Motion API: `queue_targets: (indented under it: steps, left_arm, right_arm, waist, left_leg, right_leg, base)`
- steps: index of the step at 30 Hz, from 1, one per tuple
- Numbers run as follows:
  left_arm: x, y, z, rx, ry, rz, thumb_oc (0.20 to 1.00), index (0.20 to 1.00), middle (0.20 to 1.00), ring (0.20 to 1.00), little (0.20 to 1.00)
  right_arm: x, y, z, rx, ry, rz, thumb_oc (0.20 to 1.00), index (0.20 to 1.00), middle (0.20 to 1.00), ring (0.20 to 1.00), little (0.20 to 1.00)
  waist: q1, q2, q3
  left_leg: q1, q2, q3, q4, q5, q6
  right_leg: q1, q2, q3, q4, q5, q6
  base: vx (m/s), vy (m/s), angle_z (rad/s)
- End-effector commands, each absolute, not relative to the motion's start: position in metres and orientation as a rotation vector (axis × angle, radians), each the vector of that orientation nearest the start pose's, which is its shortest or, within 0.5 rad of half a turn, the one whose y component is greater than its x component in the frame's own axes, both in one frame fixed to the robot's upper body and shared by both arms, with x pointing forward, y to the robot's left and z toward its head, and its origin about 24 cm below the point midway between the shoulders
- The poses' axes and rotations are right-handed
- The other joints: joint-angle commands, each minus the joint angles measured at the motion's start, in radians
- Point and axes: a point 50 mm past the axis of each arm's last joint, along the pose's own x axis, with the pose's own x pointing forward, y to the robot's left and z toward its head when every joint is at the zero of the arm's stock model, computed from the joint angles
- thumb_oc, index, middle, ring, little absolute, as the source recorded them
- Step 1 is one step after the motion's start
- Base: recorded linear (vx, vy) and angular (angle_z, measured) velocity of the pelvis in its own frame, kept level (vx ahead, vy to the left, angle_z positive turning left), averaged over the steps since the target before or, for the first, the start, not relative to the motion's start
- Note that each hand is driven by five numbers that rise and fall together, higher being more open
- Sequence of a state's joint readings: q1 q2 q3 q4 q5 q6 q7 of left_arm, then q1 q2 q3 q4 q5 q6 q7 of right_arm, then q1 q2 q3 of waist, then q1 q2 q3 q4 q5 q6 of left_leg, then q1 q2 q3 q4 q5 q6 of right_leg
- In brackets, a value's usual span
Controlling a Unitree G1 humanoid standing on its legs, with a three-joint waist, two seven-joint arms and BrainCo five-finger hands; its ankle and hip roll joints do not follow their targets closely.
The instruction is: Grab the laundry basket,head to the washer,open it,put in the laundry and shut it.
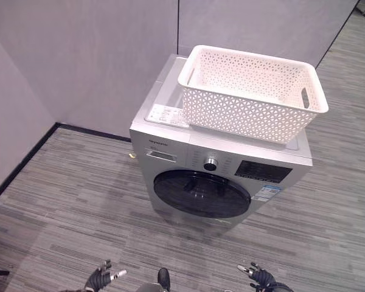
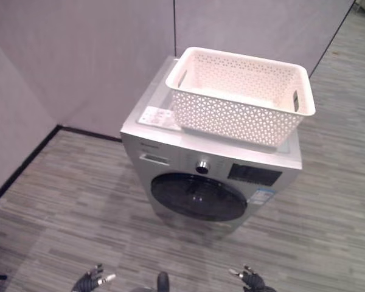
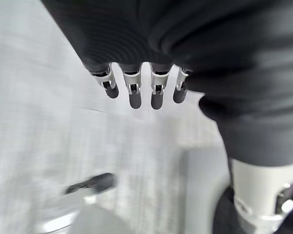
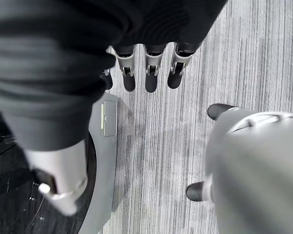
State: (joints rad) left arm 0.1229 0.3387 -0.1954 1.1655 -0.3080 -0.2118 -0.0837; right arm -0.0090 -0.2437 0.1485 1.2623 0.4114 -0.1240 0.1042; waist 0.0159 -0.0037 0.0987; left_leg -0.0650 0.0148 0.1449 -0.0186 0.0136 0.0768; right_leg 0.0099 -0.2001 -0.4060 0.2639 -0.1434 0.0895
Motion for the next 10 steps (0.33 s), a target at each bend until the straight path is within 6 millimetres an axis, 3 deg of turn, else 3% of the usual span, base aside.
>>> queue_targets:
  steps: [1, 4, 5, 10]
  left_arm:
    - [0.072, 0.266, -0.151, 0.096, 1.067, 0.231, 1.0, 1.0, 1.0, 1.0, 1.0]
    - [0.068, 0.264, -0.153, 0.058, 1.078, 0.264, 1.0, 1.0, 1.0, 1.0, 1.0]
    - [0.058, 0.258, -0.157, -0.006, 1.099, 0.312, 1.0, 1.0, 1.0, 1.0, 1.0]
    - [0.053, 0.245, -0.161, -0.04, 1.122, 0.283, 1.0, 1.0, 1.0, 1.0, 1.0]
  right_arm:
    - [0.079, -0.24, -0.162, 0.043, 1.164, -0.215, 1.0, 1.0, 1.0, 1.0, 1.0]
    - [0.076, -0.238, -0.163, 0.04, 1.174, -0.211, 1.0, 1.0, 1.0, 1.0, 1.0]
    - [0.071, -0.237, -0.164, 0.027, 1.197, -0.202, 1.0, 1.0, 1.0, 1.0, 1.0]
    - [0.071, -0.234, -0.165, -0.031, 1.22, -0.142, 1.0, 1.0, 1.0, 1.0, 1.0]
  waist:
    - [-0.005, -0.013, -0.031]
    - [0.0, -0.022, -0.033]
    - [0.013, -0.032, -0.05]
    - [0.028, -0.027, -0.082]
  left_leg:
    - [0.029, -0.01, 0.024, 0.055, -0.073, -0.049]
    - [0.028, -0.009, 0.024, 0.061, -0.077, -0.053]
    - [0.03, -0.008, 0.03, 0.058, -0.075, -0.058]
    - [0.049, 0.006, 0.033, 0.017, -0.061, -0.072]
  right_leg:
    - [0.007, -0.02, -0.036, -0.152, 0.117, 0.048]
    - [0.029, -0.01, -0.037, -0.185, 0.121, 0.05]
    - [0.063, 0.005, -0.042, -0.247, 0.14, 0.058]
    - [0.096, 0.025, -0.014, -0.335, 0.168, 0.056]
  base:
    - [0.01, -0.146, 0.21]
    - [0.02, -0.132, 0.45]
    - [0.06, -0.154, 0.33]
    - [0.06, -0.121, -0.13]
